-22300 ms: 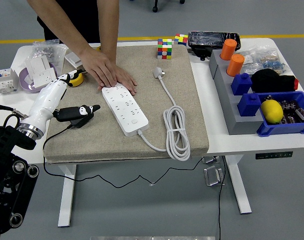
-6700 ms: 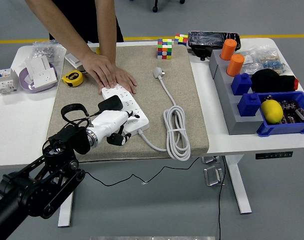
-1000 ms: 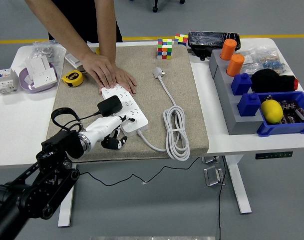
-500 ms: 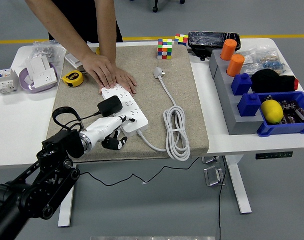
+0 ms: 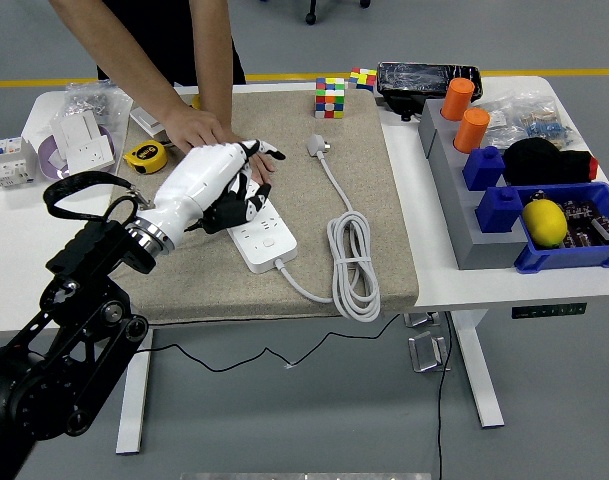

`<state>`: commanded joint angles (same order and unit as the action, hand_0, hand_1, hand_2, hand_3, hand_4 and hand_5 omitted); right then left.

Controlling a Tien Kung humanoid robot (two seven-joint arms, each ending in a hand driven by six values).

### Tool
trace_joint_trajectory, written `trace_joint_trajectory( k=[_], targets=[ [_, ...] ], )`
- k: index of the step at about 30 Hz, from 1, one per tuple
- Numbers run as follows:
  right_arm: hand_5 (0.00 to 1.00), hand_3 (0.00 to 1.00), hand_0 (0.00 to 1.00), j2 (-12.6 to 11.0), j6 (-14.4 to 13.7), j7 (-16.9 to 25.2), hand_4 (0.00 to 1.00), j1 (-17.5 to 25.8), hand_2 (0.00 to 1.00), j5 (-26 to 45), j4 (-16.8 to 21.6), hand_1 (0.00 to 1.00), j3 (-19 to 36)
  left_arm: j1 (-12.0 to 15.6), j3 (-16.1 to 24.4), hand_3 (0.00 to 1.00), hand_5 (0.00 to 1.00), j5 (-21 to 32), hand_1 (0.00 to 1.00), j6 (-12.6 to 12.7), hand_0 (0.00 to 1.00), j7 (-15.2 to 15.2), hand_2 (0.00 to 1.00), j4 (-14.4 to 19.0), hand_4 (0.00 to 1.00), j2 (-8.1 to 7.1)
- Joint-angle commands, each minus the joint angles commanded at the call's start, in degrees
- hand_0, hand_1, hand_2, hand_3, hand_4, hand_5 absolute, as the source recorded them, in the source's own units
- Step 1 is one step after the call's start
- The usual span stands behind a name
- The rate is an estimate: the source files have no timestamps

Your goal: Pick up the plug,place it near the board,insert it into the board,press the button

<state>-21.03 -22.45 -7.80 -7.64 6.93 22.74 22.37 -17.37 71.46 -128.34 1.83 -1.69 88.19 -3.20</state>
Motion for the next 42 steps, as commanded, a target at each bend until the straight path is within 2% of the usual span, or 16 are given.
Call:
trace_joint_trajectory(
  k=[2, 4, 5, 10, 11, 16, 17, 22, 23, 26, 28, 29, 33, 35, 40, 42],
  targets=[
    [0.998, 0.756, 0.781, 0.0, 0.0, 0.0, 0.998, 0.0, 0.731, 0.0, 0.0, 0.739, -0.1, -0.8, 0.8, 0.468, 0.139, 4.8, 0.48, 4.5, 0.451, -0.6, 0.481, -1.0, 0.881, -0.05],
    [0.998, 0.756, 0.781, 0.0, 0.0, 0.0, 0.998, 0.0, 0.731, 0.0, 0.0, 0.739, -0.2, -1.5, 1.4, 0.468, 0.139, 9.7, 0.48, 6.4, 0.451, -0.9, 0.481, -2.1, 0.881, 0.0],
    [0.998, 0.757, 0.781, 0.0, 0.0, 0.0, 0.998, 0.0, 0.731, 0.1, 0.0, 0.739, -0.3, -2.0, 1.9, 0.786, 0.327, 11.9, 0.864, 5.9, 0.816, -0.8, 0.821, -2.7, 0.998, 0.12],
    [0.998, 0.757, 0.781, 0.0, -0.1, 0.0, 0.998, -0.1, 0.731, 0.2, 0.0, 0.739, -0.7, -3.8, 5.0, 0.786, 0.327, 23.8, 0.864, 4.0, 0.816, -1.8, 0.821, -6.7, 0.998, 1.0],
    [0.998, 0.756, 0.781, 0.0, -0.1, 0.0, 0.998, -0.1, 0.731, 0.2, 0.0, 0.739, -0.6, -4.0, 5.5, 0.998, 0.406, 26.3, 0.998, 3.7, 0.998, -1.8, 0.998, -7.3, 0.998, 1.11],
    [0.998, 0.756, 0.781, 0.0, 0.0, 0.0, 0.998, 0.1, 0.731, 0.2, 0.0, 0.739, -0.8, -4.5, 8.2, 0.998, 0.406, 38.6, 0.998, 1.1, 0.998, -1.2, 0.998, -12.0, 0.998, 1.61],
    [0.998, 0.756, 0.781, 0.0, 0.0, -0.1, 0.998, 0.2, 0.732, 0.3, -0.1, 0.739, -0.9, -4.5, 8.5, 0.998, 0.457, 40.8, 0.998, 0.9, 0.998, -1.0, 0.998, -12.8, 0.998, 1.68],
    [0.998, 0.756, 0.781, -0.1, 0.0, -0.1, 0.998, 0.2, 0.732, 0.3, -0.1, 0.739, -0.9, -4.7, 9.4, 0.998, 0.457, 52.8, 0.998, 0.6, 0.998, 0.2, 0.998, -16.4, 0.998, 1.77],
    [0.998, 0.756, 0.781, -0.1, 0.0, -0.1, 0.998, 0.2, 0.732, 0.3, 0.0, 0.739, -0.9, -5.1, 9.3, 0.998, 0.403, 55.4, 0.992, 0.6, 0.998, 0.3, 0.978, -17.2, 0.998, 1.71],
    [0.998, 0.756, 0.781, -0.1, 0.0, 0.0, 0.998, 0.0, 0.732, 0.1, 0.0, 0.739, -0.7, -6.6, 8.7, 0.998, 0.403, 62.3, 0.992, -0.3, 0.998, 0.9, 0.978, -20.8, 0.998, 1.33],
    [0.998, 0.756, 0.781, -0.2, -0.1, 0.0, 0.998, -0.2, 0.732, 0.1, 0.1, 0.739, -0.6, -8.5, 7.5, 0.998, 0.403, 60.1, 0.992, -2.3, 0.998, 1.5, 0.978, -24.4, 0.998, 0.75],
    [0.998, 0.756, 0.781, -0.2, -0.1, 0.0, 0.998, -0.3, 0.731, 0.0, 0.1, 0.738, -0.6, -9.0, 7.1, 0.901, 0.357, 58.2, 0.917, -2.8, 0.92, 1.6, 0.886, -25.7, 0.998, 0.61],
    [0.998, 0.756, 0.781, -0.3, 0.0, -0.1, 0.998, -0.4, 0.731, 0.2, 0.0, 0.738, -0.6, -11.1, 4.5, 0.901, 0.357, 49.1, 0.917, -4.9, 0.92, 1.4, 0.886, -30.4, 0.998, 0.06],
    [0.998, 0.756, 0.781, -0.3, 0.0, -0.1, 0.998, -0.4, 0.732, 0.3, 0.0, 0.739, -0.7, -11.9, 3.1, 0.856, 0.323, 44.3, 0.872, -5.6, 0.877, 1.0, 0.833, -31.9, 0.998, -0.06],
    [0.998, 0.756, 0.781, -0.4, 0.1, -0.1, 0.998, -0.3, 0.732, 0.4, 0.0, 0.739, -0.7, -13.0, 1.1, 0.856, 0.323, 32.4, 0.872, -5.9, 0.877, 0.2, 0.833, -33.7, 0.998, -0.05],
    [0.998, 0.756, 0.781, -0.4, 0.1, -0.1, 0.998, -0.3, 0.732, 0.4, 0.0, 0.739, -0.6, -13.2, 0.3, 0.844, 0.298, 27.5, 0.833, -5.2, 0.813, -0.2, 0.791, -34.1, 0.998, -0.04]
  ],
)
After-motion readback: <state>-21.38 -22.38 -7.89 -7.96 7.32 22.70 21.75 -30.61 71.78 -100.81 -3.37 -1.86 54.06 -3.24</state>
